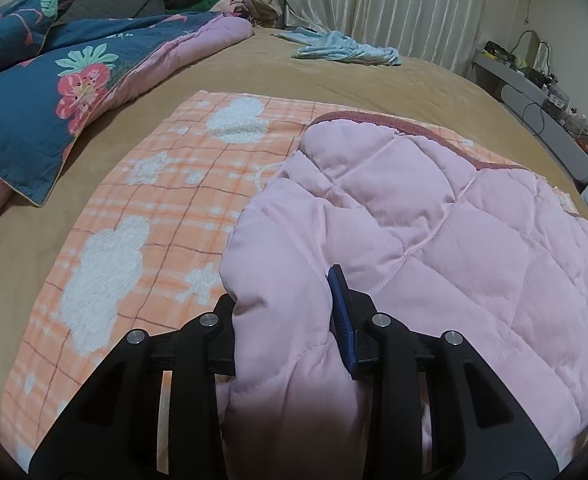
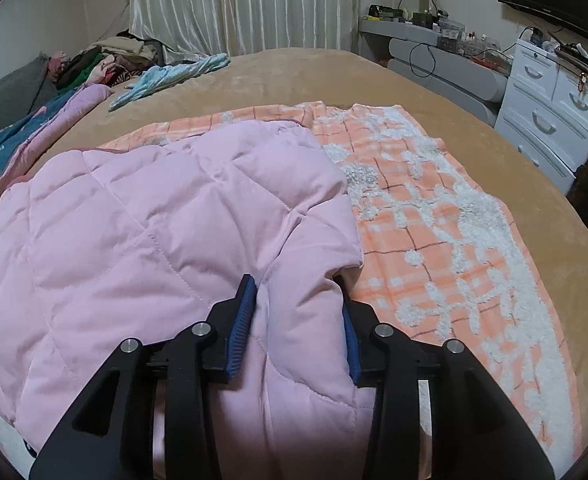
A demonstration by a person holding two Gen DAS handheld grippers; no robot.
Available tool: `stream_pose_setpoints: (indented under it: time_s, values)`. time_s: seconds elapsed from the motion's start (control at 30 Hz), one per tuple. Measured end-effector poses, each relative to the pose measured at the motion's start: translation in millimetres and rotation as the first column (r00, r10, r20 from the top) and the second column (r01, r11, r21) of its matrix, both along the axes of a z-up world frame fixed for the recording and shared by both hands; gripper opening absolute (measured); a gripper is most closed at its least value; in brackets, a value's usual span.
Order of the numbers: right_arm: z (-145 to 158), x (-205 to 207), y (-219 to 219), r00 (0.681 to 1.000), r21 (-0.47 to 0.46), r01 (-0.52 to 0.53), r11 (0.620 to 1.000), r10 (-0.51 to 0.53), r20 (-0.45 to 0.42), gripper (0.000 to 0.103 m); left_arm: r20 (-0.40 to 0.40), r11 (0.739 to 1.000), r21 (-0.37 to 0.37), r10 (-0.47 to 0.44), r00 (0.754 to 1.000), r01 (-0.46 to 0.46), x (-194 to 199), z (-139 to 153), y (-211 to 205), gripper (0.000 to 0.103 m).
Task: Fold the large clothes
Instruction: 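Fold the gripped edge over the bundle and open both grippers, then pull both open tools back from the pink bundle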
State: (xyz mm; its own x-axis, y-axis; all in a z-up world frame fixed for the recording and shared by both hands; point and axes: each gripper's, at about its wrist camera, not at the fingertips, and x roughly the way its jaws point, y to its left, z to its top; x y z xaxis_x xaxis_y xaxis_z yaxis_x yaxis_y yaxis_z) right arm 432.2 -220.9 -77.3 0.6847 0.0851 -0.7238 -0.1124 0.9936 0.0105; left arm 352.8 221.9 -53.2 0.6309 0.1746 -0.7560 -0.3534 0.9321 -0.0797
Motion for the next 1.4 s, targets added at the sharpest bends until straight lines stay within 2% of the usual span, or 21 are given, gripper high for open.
stream_pose_setpoints:
  time_s: [0.13,0.2,0.23,0.3,0.33,0.43,0.47,0.53,0.7,0.73,0.97,1.13,1.4]
  values:
    - [3,-4,-1,1.000,-0.006,0.008,1.000,-0.008,-0.012,0.049,-0.005,1.000,-0.001,0.002,1.000,-0.002,-4,4,0,0.027]
    - [5,-7,-2,1.000,-0.011,0.018,1.000,-0.018,-0.014,0.062,-0.007,1.000,-0.001,0.001,1.000,-0.001,-7,6,1,0.028]
    - [7,-10,-4,0.999,-0.013,0.033,0.999,-0.033,-0.013,0.074,-0.006,1.000,-0.003,0.003,1.000,-0.003,-9,8,1,0.029]
    - [11,-17,-7,0.999,0.008,0.038,0.999,-0.038,-0.005,0.080,-0.001,1.000,-0.010,0.001,1.000,-0.001,-15,12,2,0.034]
    - [13,-20,-8,0.999,0.021,0.037,0.999,-0.037,-0.002,0.087,0.003,1.000,-0.007,0.000,1.000,0.000,-17,13,1,0.036]
    - [26,-38,-9,0.999,0.049,0.029,0.998,-0.032,0.043,0.096,0.025,1.000,0.008,-0.010,1.000,0.010,-29,25,-4,0.055]
    - [31,-44,-8,0.998,0.052,0.022,0.998,-0.025,0.060,0.097,0.035,1.000,0.018,-0.014,0.999,0.013,-34,32,-7,0.061]
    - [39,-53,-6,0.997,0.054,0.006,0.999,-0.011,0.083,0.098,0.050,1.000,0.019,-0.022,0.999,0.021,-41,41,-11,0.065]
    - [73,-87,4,0.985,0.078,-0.053,0.996,0.040,0.169,0.099,0.096,0.999,0.019,-0.045,0.994,0.043,-64,72,-24,0.092]
    - [80,-94,5,0.980,0.088,-0.066,0.994,0.048,0.192,0.099,0.104,0.999,0.021,-0.046,0.994,0.044,-68,78,-27,0.094]
    - [123,-154,11,0.942,0.082,-0.115,0.990,0.083,0.324,0.099,0.163,0.999,0.003,-0.053,0.985,0.053,-109,106,-42,0.094]
    - [137,-188,13,0.928,0.078,-0.146,0.986,0.109,0.356,0.099,0.175,0.999,0.012,-0.049,0.983,0.048,-136,110,-50,0.094]
    - [140,-225,7,0.926,0.105,-0.133,0.986,0.086,0.367,0.099,0.187,0.998,0.010,-0.057,0.981,0.056,-176,105,-60,0.094]
